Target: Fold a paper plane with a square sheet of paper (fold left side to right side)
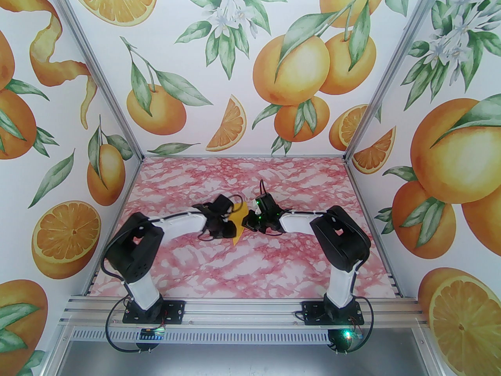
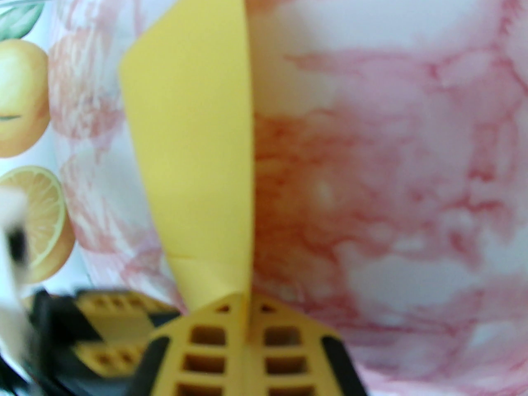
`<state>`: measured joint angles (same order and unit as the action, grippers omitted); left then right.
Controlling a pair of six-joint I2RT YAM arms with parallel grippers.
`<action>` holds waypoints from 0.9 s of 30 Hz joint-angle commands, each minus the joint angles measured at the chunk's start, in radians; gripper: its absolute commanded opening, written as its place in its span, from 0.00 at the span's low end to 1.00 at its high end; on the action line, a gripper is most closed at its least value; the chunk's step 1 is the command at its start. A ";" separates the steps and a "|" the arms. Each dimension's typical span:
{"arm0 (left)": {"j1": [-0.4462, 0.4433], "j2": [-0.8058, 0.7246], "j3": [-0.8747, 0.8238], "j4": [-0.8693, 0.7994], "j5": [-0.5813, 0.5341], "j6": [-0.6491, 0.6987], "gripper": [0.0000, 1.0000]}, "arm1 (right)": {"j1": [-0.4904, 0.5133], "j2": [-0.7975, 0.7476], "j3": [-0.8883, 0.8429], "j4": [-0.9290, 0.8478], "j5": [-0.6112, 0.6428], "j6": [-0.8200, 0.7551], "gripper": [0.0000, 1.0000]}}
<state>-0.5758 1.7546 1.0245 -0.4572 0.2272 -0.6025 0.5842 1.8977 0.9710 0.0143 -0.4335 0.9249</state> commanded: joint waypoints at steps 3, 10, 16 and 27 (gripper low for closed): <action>0.043 0.000 0.017 0.100 0.104 0.027 0.27 | 0.002 -0.029 0.030 -0.042 0.015 -0.023 0.04; 0.048 0.063 0.034 0.142 0.133 0.017 0.24 | 0.003 -0.024 0.041 -0.053 0.014 -0.027 0.04; 0.048 0.086 0.037 0.134 0.116 0.014 0.16 | 0.001 -0.023 0.042 -0.053 0.017 -0.027 0.04; 0.048 0.120 0.039 0.117 0.088 0.001 0.16 | 0.001 -0.029 0.036 -0.050 0.017 -0.029 0.08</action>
<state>-0.5304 1.8488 1.0416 -0.3447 0.3317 -0.5964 0.5842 1.8977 0.9932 -0.0265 -0.4332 0.9070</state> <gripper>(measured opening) 0.161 0.077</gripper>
